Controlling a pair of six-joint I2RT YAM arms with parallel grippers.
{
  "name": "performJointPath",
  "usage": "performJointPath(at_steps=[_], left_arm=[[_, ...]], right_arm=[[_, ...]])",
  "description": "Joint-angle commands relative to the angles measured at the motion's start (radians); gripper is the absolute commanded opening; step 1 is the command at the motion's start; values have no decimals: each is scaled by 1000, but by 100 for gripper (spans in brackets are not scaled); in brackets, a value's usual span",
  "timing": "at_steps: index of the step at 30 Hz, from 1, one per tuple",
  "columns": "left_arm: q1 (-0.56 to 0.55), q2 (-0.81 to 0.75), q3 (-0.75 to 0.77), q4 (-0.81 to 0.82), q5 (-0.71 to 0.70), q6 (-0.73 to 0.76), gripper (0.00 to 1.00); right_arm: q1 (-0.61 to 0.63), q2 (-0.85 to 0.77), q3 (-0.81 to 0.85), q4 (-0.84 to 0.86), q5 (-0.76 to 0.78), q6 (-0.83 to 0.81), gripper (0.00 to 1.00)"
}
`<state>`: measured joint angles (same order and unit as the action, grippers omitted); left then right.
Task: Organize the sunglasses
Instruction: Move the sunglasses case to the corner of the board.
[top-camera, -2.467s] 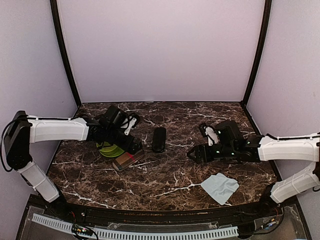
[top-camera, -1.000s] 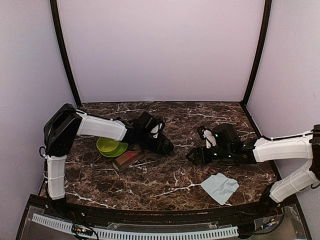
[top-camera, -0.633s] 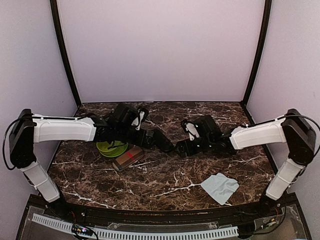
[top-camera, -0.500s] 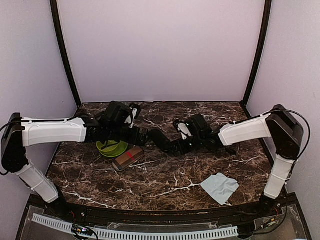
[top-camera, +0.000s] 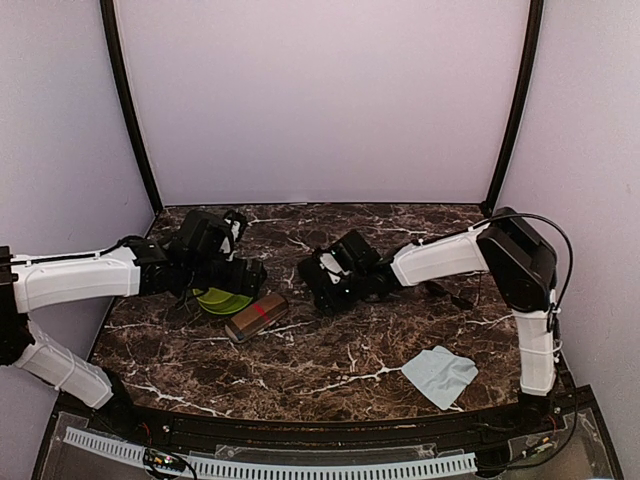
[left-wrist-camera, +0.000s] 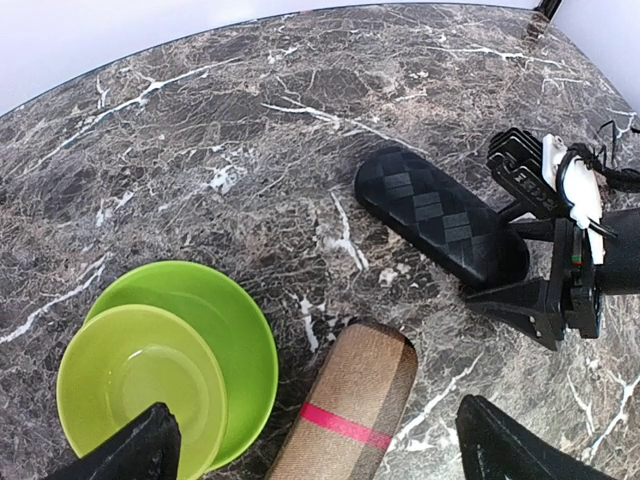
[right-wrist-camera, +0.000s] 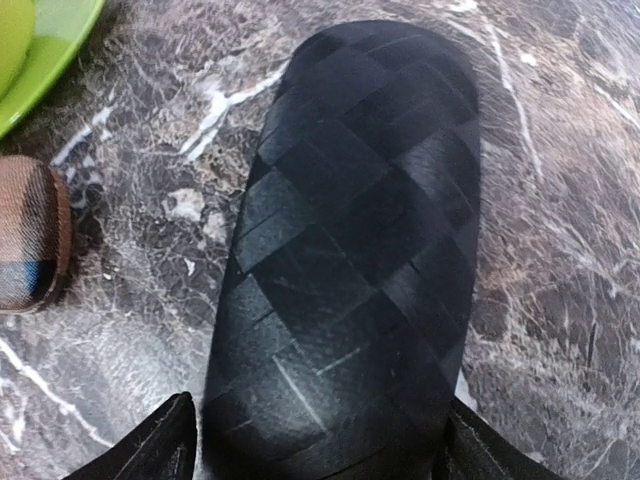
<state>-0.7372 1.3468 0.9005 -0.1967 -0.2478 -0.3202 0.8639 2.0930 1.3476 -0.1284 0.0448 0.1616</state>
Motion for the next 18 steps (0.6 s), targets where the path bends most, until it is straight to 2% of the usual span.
performJointPath(at_steps=[1,4,7,12,18], left_arm=[[9,-17,-29,1,7,-1,99],[7,-10,-35,14,23,-4,99],[9,-5,-42,26,30,-3,99],[9,5,-62,68,45,-22,99],[7,65,-10,22,84,-32,99]], right_arm=[[33,28,64,-63,94,-20,71],[59,-3,32,-68,159,15,56],[96,-66,-30,-66,214,68,48],[212,-192,-148,-113,298,229,44],[347,-281,-276,-148,313,425,43]])
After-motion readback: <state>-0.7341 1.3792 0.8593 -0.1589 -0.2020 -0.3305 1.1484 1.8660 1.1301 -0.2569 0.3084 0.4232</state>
